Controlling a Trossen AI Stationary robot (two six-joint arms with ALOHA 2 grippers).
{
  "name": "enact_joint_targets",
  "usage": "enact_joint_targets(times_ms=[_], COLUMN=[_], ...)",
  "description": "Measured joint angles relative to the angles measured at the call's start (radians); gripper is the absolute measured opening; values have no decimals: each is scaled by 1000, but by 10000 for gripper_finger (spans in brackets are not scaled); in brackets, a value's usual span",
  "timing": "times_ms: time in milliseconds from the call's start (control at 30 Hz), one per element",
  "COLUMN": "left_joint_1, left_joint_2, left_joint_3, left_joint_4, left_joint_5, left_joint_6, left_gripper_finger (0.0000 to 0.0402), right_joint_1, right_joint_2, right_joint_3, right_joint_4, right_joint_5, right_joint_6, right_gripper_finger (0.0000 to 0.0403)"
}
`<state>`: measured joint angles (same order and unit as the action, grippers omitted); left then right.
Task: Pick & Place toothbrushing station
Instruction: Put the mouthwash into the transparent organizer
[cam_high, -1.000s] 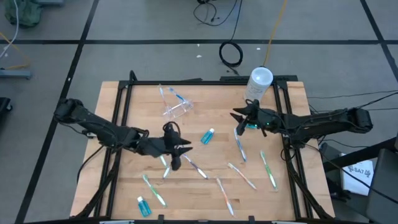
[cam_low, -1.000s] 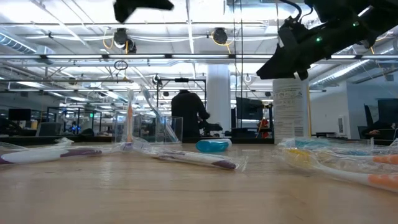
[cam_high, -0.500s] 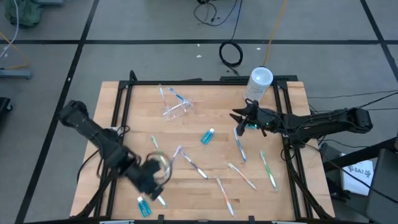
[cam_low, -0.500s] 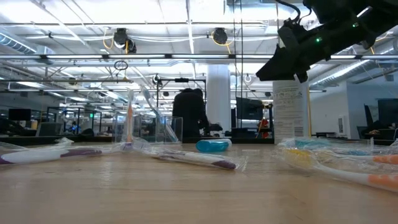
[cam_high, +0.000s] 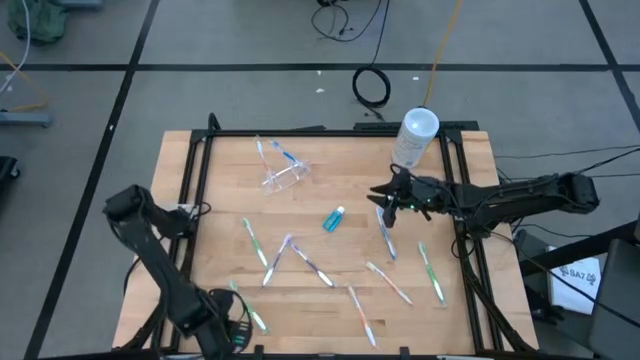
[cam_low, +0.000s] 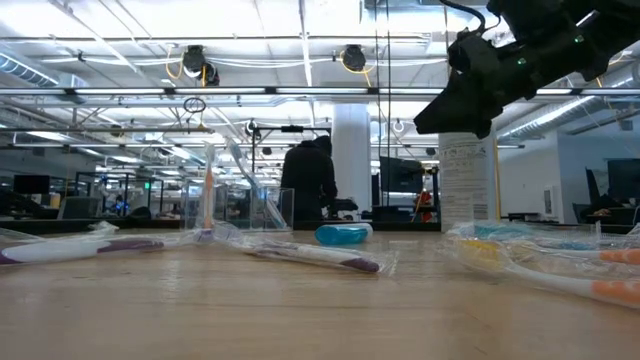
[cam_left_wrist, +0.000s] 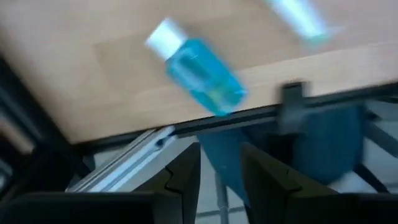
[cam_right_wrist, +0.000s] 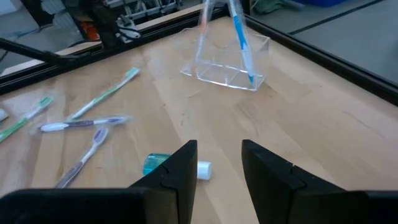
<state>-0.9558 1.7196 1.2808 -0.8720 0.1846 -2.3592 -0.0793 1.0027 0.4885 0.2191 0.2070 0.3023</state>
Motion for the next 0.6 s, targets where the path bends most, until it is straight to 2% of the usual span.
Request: enact_joint_targets(times_ms=[133,333,600], left_joint_1=[-31,-26,-20], left_joint_2=[63,150,157], left_joint_3=[0,0,0], left_joint_4=[-12,-32,-155], left_joint_5=[-11,-107,-42], left_joint_6=[-79,-74,-88], left_gripper_finger=[115,115,115], right_joint_1=[37,96,154], right_joint_2=[0,0,0], right_joint_3=[0,0,0], right_joint_4=[0,0,1], right_joint_5=[0,1,91], right_joint_6=[-5,-7,-34], right_gripper_finger=[117,114,114])
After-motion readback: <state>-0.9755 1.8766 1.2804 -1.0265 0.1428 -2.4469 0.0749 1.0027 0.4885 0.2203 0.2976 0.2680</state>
